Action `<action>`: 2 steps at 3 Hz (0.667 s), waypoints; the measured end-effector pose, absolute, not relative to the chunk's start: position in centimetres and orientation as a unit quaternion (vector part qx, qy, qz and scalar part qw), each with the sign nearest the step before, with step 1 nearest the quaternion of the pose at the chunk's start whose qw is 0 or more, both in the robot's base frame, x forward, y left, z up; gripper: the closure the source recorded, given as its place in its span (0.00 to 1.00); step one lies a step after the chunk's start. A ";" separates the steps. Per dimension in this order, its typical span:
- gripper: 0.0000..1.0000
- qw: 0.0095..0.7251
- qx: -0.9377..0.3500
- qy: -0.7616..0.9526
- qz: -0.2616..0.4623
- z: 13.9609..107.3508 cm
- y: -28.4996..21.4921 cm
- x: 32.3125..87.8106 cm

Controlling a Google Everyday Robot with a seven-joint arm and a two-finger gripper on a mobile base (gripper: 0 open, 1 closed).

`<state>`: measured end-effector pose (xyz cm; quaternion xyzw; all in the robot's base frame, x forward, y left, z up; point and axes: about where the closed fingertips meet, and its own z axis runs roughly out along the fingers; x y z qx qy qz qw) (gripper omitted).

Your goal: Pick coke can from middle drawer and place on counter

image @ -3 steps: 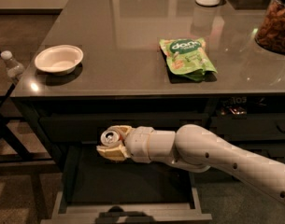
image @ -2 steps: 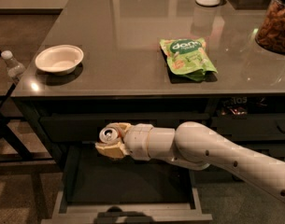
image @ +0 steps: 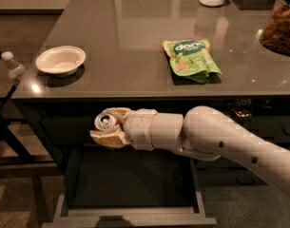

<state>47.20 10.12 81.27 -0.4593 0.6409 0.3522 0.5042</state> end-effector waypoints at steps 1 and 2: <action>1.00 0.520 -0.482 0.624 0.329 85.2 10.2 46.6; 1.00 0.521 -0.483 0.623 0.327 85.4 10.2 46.6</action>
Offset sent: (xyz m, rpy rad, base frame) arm -0.0052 0.0006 0.0352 -0.0227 -0.0673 0.0082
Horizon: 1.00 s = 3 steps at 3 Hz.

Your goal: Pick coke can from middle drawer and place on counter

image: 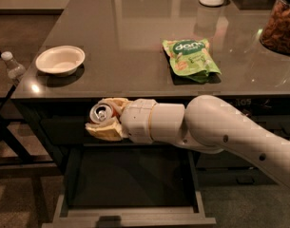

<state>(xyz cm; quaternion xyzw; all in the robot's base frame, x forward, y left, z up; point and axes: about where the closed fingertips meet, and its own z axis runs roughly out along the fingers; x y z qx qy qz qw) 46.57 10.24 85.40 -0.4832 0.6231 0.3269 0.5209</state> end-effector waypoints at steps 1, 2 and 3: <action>1.00 0.531 -0.483 0.621 0.314 87.4 10.1 48.0; 1.00 0.555 -0.486 0.613 0.282 92.1 8.6 50.7; 1.00 0.555 -0.486 0.613 0.282 92.1 8.6 50.7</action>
Offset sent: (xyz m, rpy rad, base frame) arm 0.0711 -0.0357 0.1123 -0.0398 -0.1651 -0.0977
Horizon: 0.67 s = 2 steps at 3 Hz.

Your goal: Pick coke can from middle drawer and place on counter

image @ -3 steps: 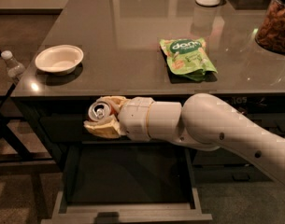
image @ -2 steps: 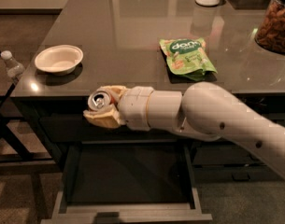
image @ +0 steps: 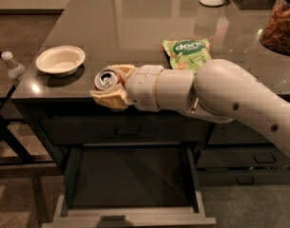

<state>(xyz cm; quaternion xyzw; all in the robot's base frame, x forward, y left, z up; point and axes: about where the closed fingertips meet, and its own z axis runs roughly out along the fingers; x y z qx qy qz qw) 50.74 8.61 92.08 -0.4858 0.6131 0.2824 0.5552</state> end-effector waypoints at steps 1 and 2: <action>1.00 0.570 -0.489 0.603 0.269 97.8 8.2 55.8; 1.00 0.577 -0.488 0.598 0.268 98.9 8.3 56.3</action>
Offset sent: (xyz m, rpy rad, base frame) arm 0.0976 -0.0141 0.1076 -0.0121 -0.0887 -0.0206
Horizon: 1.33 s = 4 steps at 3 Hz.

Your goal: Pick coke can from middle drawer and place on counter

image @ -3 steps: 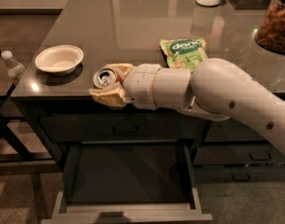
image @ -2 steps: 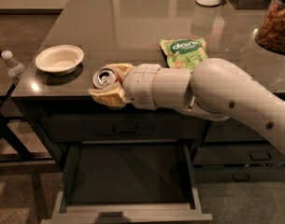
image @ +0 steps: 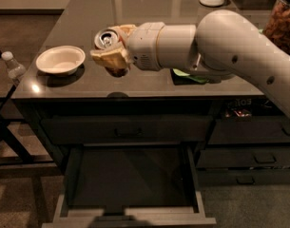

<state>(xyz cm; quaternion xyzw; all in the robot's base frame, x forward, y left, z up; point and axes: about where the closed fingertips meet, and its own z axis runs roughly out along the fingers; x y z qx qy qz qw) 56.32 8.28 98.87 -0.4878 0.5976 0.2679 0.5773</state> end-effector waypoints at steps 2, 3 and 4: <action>1.00 0.570 -0.468 0.615 0.277 99.8 7.2 61.9; 1.00 0.570 -0.469 0.615 0.277 99.9 7.3 61.9; 1.00 0.570 -0.469 0.615 0.277 99.9 7.3 61.9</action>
Offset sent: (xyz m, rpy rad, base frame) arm 0.0751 -0.0177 0.0162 0.0383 0.0457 -0.0482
